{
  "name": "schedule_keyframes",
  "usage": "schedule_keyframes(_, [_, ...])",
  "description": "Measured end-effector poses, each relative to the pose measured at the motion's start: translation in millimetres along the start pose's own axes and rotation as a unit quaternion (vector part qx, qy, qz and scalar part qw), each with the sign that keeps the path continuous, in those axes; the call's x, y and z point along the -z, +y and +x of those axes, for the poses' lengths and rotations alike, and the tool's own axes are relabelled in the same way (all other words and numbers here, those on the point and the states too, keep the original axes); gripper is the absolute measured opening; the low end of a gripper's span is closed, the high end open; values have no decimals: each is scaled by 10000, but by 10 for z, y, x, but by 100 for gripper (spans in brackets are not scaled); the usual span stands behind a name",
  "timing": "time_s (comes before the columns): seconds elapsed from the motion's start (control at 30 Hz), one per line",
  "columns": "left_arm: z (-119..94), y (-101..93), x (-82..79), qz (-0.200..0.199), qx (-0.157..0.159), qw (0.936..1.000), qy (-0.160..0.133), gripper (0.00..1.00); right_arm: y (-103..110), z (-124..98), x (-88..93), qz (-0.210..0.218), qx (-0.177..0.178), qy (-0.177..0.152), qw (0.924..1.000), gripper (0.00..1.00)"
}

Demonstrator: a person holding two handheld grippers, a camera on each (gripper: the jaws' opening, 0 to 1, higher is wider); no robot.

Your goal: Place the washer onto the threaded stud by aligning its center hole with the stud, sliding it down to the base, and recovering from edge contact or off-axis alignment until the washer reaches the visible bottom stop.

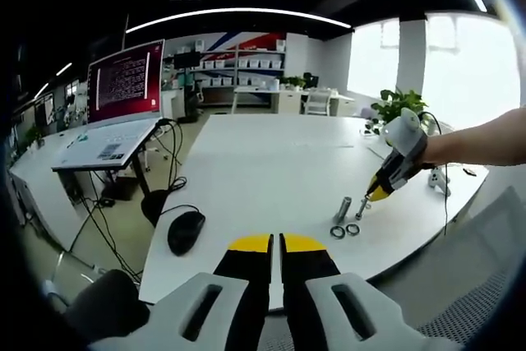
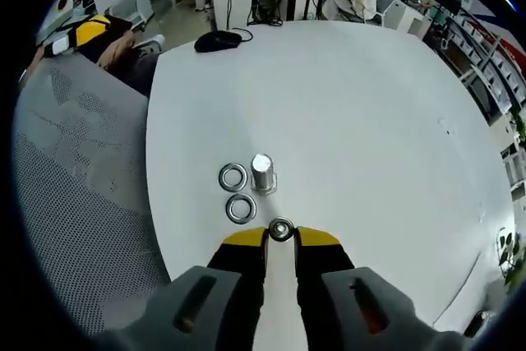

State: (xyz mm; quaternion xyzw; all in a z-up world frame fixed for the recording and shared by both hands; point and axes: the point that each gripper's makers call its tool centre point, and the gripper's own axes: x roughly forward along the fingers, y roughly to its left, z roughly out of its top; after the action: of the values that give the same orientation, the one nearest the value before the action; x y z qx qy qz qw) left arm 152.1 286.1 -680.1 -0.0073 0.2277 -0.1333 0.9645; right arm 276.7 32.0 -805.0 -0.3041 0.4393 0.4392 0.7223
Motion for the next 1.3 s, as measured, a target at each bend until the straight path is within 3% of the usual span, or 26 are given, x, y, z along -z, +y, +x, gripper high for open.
schedule_keyframes(1.3, [-6,21,11,-27,-50,10000,24,1,-37,500,234,44,-51,495,9987,15])
